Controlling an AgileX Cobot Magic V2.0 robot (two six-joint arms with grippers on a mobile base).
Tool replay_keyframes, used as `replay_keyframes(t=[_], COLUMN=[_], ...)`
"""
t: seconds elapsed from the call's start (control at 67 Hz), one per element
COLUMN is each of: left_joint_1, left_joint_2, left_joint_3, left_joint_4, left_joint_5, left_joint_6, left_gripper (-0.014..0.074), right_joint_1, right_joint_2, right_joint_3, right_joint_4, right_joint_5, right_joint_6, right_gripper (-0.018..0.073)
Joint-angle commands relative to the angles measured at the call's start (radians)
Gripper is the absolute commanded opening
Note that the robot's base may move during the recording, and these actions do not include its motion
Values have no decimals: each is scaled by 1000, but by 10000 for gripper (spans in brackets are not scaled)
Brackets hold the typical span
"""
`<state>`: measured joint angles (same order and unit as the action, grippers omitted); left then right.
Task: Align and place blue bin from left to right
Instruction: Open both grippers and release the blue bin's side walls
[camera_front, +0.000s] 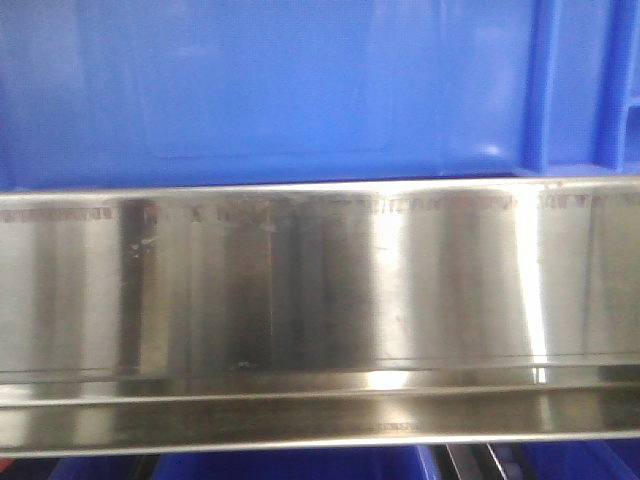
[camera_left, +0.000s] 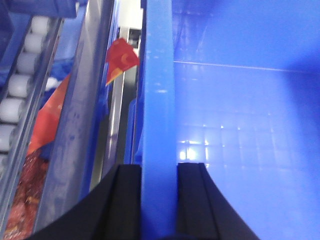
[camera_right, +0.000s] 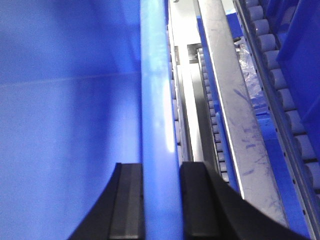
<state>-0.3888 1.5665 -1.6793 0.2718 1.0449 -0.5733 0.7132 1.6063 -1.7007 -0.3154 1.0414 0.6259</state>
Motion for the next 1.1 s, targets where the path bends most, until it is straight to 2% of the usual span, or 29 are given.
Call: replay_keyframes(t=[0.0,0.09,0.179,0.209,0.343,0.433,0.522,0.881,0.94,0.985,1.09], left_joint_1=[-14,-14,-14,-14,-14,-14,-14,-14,-14,-14,-14], left_joint_2=[-12,-12,-12,-12,-12,-12,-12,-12,-12,-14,-14], left_joint_3=[-21,-21,-21,-21,-21,-21,-21,-53,-70,-85,-121], left_joint_4=[-62,-62,-62,-62,-60,-44,-31,-23,-23,-23,-23], left_joint_5=[-99,-99,-99,-99,-99,-99,-99,-82,-73,-62,-43], left_joint_6=[-3,-3,-3,-3,-3,-3,-3,-3,-3,-3,-3], left_gripper=[-108,-53,65,129,347,430,470,463,456,427,274], right_joint_1=[16,16,16,16,16,16,16,16,16,16,18], right_joint_2=[-11,-11,-11,-11,-11,-11,-11,-11,-11,-11,-13], right_joint_3=[-19,-19,-19,-19,-19,-19,-20,-80,-92,-102,-134], right_joint_4=[32,32,32,32,30,30,30,20,20,20,20], right_joint_5=[-92,-92,-85,-82,-78,-74,-72,-33,-23,-13,21], right_joint_6=[-2,-2,-2,-2,-2,-2,-2,-9,-30,-37,-47], right_gripper=[-78,-74,-42,0,335,445,443,439,405,347,163])
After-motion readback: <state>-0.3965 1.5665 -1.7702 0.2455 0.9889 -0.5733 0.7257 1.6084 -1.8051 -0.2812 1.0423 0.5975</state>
